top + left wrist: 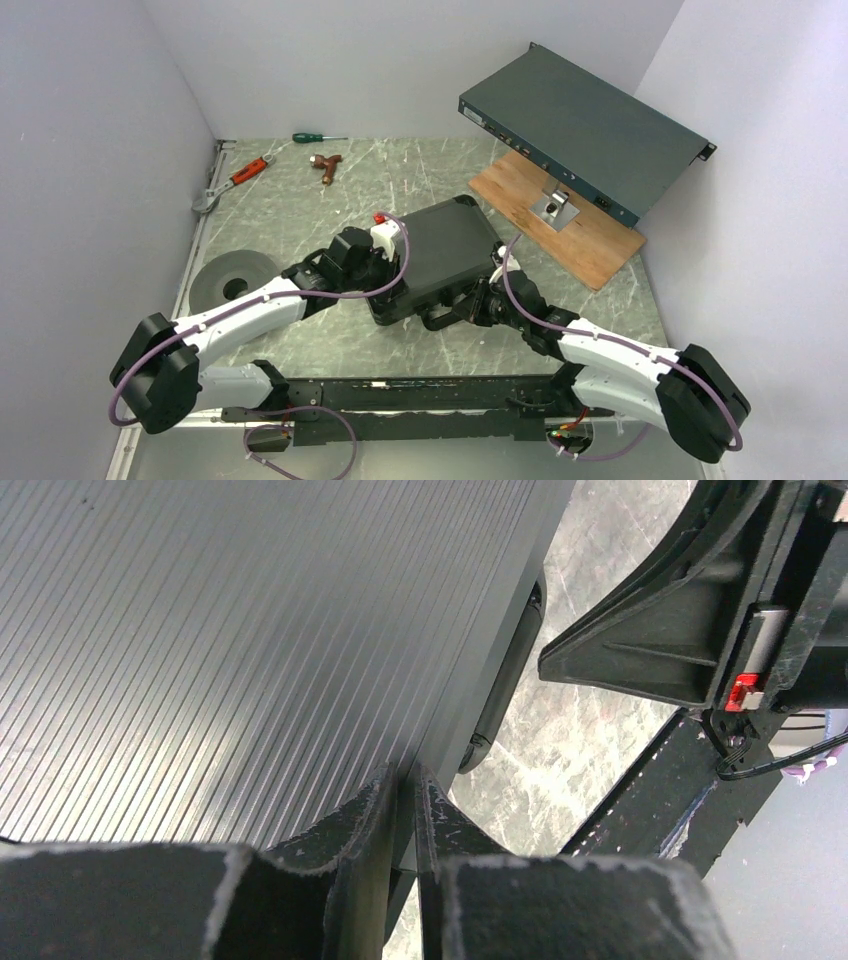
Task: Pack up texas hold em set
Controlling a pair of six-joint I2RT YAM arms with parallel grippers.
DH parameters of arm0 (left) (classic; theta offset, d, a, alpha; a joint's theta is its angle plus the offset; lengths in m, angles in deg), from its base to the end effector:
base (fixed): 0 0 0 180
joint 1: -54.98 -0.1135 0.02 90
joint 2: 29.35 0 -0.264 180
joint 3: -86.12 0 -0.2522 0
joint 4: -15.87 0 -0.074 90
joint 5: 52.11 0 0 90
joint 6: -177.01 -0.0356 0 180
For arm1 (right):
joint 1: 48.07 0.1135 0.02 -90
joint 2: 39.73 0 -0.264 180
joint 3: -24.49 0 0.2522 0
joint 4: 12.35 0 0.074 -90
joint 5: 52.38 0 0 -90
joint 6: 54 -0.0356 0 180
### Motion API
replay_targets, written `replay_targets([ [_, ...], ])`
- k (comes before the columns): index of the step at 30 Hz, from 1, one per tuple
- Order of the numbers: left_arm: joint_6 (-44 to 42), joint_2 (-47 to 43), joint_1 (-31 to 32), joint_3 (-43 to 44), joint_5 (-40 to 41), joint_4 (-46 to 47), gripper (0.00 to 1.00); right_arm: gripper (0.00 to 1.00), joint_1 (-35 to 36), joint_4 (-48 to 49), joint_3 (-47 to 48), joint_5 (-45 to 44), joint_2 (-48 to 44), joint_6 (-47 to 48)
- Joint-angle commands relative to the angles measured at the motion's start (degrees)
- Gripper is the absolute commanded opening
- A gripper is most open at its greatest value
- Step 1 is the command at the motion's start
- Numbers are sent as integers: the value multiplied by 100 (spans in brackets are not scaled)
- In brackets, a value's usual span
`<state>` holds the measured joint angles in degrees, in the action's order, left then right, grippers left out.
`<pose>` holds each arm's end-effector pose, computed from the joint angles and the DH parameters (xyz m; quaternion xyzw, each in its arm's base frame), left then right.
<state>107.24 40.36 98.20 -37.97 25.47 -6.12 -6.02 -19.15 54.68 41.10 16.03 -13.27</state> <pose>0.1854 -0.1847 0.2374 0.2247 0.8574 -0.3201 0.3346 0.1407 0.1298 0.1642 0.0405 0.8750 0.3632 0.3177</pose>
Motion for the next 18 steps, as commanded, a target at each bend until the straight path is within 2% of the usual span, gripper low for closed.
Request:
replay_targets([
  [1, -62, 59, 35, 257, -137, 82, 17, 14, -12, 491, 46, 28, 211, -56],
  [10, -46, 173, 37, 152, -197, 215, 1, 13, -12, 743, 99, -23, 543, -269],
  [18, -28, 109, 45, -15, -199, 225, 0, 12, -12, 937, 71, -149, 585, -393],
])
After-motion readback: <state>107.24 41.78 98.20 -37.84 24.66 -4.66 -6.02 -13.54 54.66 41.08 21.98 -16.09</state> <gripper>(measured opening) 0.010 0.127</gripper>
